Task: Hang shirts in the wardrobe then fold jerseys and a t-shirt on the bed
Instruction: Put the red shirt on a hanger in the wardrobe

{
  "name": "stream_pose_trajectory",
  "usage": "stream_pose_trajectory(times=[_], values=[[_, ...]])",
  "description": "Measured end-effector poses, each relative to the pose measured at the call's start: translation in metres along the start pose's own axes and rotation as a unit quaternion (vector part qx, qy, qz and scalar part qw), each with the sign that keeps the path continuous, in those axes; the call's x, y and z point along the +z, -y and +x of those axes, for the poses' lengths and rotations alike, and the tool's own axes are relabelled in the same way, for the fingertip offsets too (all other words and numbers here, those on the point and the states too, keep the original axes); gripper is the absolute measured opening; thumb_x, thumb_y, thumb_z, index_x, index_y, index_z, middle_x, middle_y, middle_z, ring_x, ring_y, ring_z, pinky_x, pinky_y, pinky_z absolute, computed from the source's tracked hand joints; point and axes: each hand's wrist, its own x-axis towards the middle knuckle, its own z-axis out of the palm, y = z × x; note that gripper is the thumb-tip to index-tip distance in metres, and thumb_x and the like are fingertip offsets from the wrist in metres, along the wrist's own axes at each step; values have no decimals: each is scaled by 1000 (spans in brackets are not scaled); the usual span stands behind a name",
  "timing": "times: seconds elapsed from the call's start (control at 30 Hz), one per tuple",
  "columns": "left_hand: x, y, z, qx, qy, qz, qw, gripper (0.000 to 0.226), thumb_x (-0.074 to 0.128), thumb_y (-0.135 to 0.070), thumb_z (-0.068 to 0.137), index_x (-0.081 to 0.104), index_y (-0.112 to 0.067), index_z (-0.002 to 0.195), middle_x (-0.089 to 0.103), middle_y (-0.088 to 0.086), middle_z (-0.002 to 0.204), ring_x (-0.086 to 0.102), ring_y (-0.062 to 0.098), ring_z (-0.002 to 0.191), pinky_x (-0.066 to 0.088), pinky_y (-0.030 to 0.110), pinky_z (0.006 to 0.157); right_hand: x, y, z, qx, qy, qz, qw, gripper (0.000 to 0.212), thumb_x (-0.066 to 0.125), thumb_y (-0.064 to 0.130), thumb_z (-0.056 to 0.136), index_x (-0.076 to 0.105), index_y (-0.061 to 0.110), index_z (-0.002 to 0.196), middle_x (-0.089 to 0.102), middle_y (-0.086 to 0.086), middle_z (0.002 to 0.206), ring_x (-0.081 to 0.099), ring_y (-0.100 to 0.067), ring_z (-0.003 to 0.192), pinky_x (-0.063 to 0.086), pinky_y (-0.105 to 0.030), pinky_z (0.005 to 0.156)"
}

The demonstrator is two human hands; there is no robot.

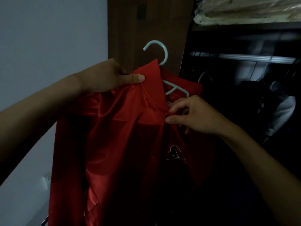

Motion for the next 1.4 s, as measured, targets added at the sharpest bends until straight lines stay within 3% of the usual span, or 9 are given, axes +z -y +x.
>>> stream_pose_trajectory(times=[0.23,0.4,0.53,0.7,0.8,0.9,1.1,1.27,1.4], values=[[2,-2,-1,-3,5,-22,1000,33,59,-41,95,62,-28,65,60,-26,44,58,-13,45,38,-2,45,13,-7,-3,-16,-50,58,997,6,79,18,83,74,15,82,74,11,73,63,-7,53,47,-20,47],[3,-5,-2,-6,11,-23,1000,31,59,-40,95,61,-29,66,59,-27,44,59,-14,46,38,-2,46,18,-10,-2,-35,-75,93,992,9,82,15,79,76,14,86,78,6,90,73,-2,86,56,-23,78],[2,-4,-1,-18,12,-25,999,34,59,-42,95,63,-27,64,61,-25,45,60,-12,46,39,-1,45,20,-9,-1,-44,-78,128,988,7,77,12,84,71,11,87,77,-1,88,69,0,66,49,-10,54],[3,-3,0,-49,13,-28,998,44,61,-53,89,71,-16,69,70,-13,54,64,-2,47,41,2,44,19,-11,1,-65,-77,128,987,7,73,7,87,66,3,89,77,-7,89,74,-16,83,59,-26,77],[1,-8,1,-32,10,-29,999,38,60,-45,93,68,-20,66,66,-19,50,63,-8,48,41,1,45,12,-8,-3,-52,-62,181,980,8,72,1,86,64,1,85,74,-10,82,70,-9,63,52,-15,56],[-2,-9,3,-31,7,-18,999,40,60,-49,92,71,-17,70,68,-18,52,64,-6,48,41,1,44,5,-5,-6,-28,-47,171,984,13,76,8,84,64,4,82,69,2,67,51,-11,46,36,-20,39],[0,-6,8,-30,6,21,999,57,60,-57,87,74,-2,79,72,5,69,66,10,54,48,8,48,6,-4,-8,-7,-69,162,984,22,76,14,85,62,-2,81,60,-5,60,45,-24,50,34,-20,38],[3,-10,7,-31,12,3,999,42,60,-53,90,71,-17,70,69,-15,56,65,-4,51,44,4,48,6,-6,-11,-9,-80,165,983,17,76,13,86,65,2,79,60,1,57,46,-21,48,35,-19,40],[2,-9,8,-29,5,9,1000,54,60,-60,87,76,-8,79,74,-1,70,70,9,60,52,14,58,6,-6,-13,5,-90,190,978,14,79,9,81,65,7,80,66,4,61,48,-10,45,36,-21,41]])
